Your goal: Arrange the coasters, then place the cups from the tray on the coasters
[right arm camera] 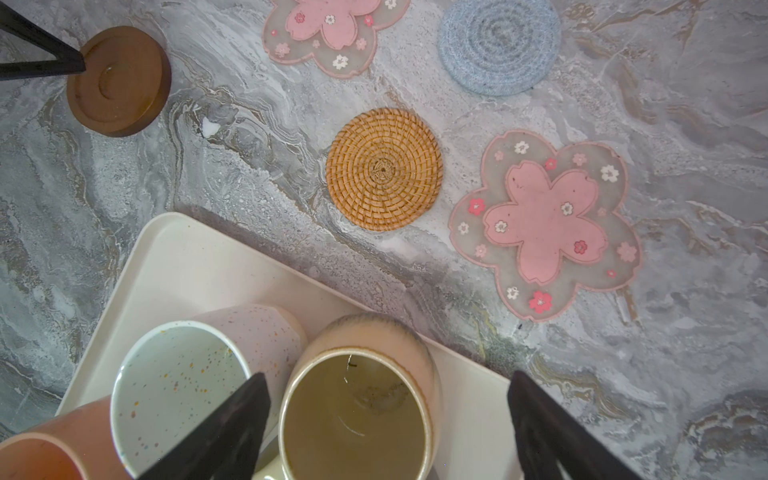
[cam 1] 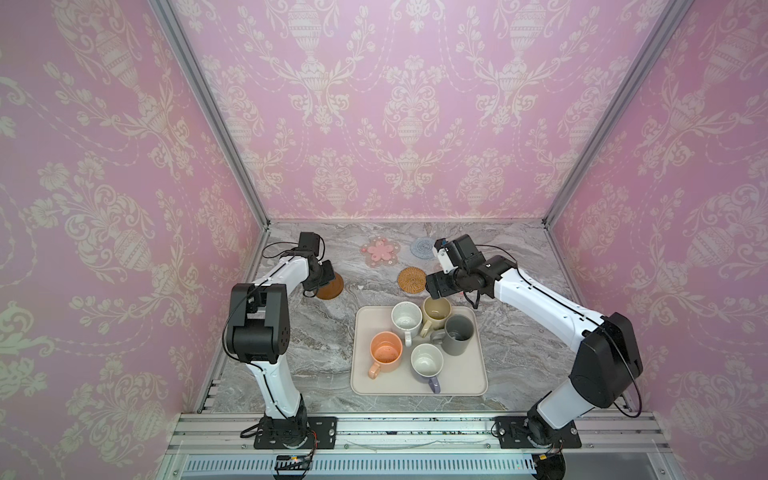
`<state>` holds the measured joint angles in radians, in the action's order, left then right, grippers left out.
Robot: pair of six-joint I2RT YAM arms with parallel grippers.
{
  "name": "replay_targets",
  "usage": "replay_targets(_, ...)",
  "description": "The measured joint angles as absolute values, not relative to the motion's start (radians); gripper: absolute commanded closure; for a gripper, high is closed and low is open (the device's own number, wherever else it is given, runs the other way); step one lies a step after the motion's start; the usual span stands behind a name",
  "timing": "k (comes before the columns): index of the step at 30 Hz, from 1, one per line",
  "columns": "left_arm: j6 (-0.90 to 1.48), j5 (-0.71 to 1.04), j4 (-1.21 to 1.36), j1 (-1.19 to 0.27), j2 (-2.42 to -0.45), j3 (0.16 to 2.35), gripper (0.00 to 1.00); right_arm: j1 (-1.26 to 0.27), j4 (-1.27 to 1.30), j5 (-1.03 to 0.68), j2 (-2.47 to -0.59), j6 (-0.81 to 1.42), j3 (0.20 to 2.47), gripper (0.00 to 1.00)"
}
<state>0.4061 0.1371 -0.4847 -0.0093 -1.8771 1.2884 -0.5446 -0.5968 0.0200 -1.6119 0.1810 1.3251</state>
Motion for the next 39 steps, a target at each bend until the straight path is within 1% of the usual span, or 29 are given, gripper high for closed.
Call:
replay_targets(9,0.426,0.140,-0.479,-0.016,-1.953,1.299,1.00,-0.553,-0.600,0.020,-1.617,0.184,1.343,0.09)
replay_targets(21,0.433,0.053,-0.498,-0.011,-2.011,1.381,0.99,-0.569,-0.604,0.027,-1.649,0.185,1.358,0.10)
replay_targets(27,0.441,0.015,-0.487,0.009,-2.033,1.409,0.99,-0.572,-0.619,0.026,-1.671,0.184,1.382,0.10)
replay_targets(39,0.463,0.012,-0.484,0.078,-2.103,1.504,0.99,-0.582,-0.628,0.026,-1.717,0.184,1.441,0.10)
